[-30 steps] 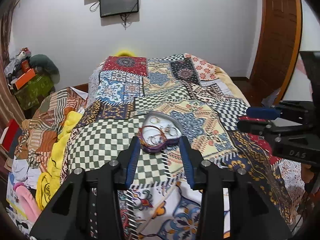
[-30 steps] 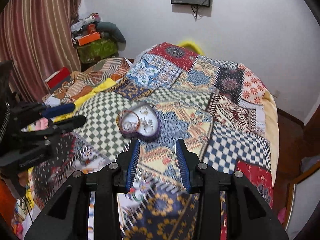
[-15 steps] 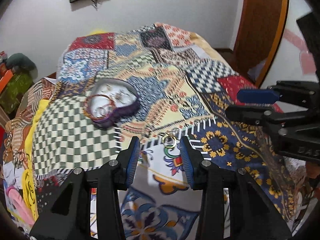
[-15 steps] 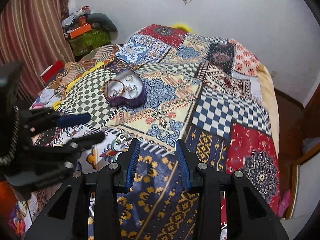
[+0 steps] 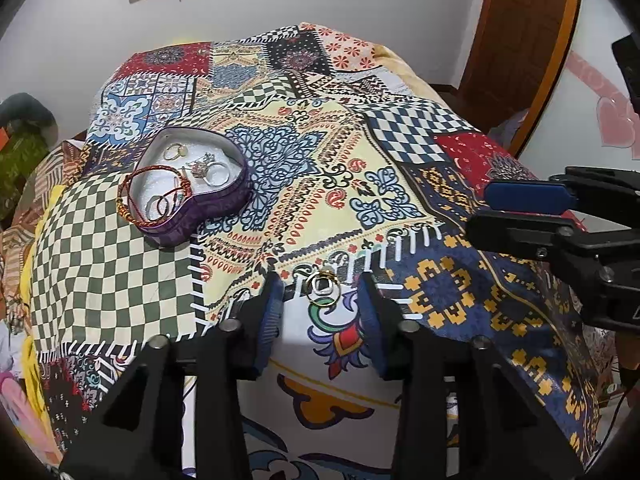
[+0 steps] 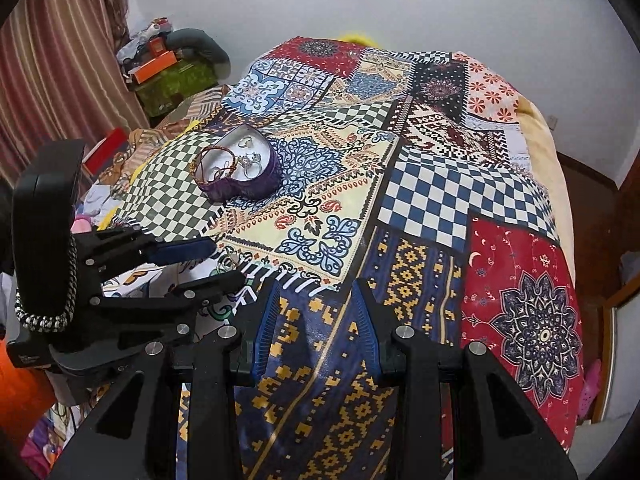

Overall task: Organize jewelry
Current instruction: 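Grasp a gold ring with the left tool while the right tool grasps a small ring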

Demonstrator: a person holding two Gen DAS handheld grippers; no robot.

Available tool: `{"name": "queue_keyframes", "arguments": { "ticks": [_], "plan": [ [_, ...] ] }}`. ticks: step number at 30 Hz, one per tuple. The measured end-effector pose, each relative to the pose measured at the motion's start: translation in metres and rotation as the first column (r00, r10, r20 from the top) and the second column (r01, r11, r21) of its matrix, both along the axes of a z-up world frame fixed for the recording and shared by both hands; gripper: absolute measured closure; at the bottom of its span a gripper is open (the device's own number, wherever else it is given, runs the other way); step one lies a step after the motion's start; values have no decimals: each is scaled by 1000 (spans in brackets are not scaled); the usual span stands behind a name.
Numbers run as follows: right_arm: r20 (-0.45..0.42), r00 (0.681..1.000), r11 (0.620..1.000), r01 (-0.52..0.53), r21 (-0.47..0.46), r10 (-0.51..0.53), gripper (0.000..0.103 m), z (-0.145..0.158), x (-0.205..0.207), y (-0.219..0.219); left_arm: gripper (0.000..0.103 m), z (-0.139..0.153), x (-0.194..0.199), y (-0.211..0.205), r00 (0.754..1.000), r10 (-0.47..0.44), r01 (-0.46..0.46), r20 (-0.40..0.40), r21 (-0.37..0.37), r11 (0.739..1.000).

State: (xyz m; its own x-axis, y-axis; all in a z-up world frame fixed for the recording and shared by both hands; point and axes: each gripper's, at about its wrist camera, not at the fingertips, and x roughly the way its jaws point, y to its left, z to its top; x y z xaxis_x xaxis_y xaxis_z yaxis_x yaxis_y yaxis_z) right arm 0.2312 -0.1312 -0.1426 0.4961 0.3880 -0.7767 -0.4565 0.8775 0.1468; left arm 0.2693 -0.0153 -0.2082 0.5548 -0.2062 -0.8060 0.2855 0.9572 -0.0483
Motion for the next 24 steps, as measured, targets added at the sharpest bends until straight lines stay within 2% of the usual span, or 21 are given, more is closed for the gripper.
{"name": "queue_keyframes", "arguments": {
  "ticks": [2,5,12,18,24],
  "plan": [
    [0,1000,1000,-2,5,2,69,0,0,1,86,-1,-1,-5,1000,-23,23,-1,3,1000],
    [-3,1000,1000,-5,8,5,69,-1,-1,3,86,-1,-5,-10,999,-27,27,17,30,999],
    [1,1000,1000,-10,-3,10,69,3,-5,8,86,7,-19,-1,999,5,-5,54,-1,1000],
    [3,999,998,-44,-43,45,69,2,-8,26,86,23,-36,19,994,37,-36,105,-14,999],
    [-1,993,986,-120,-117,121,69,-10,-10,61,86,31,-51,45,989,79,-75,127,-32,997]
  ]
}}
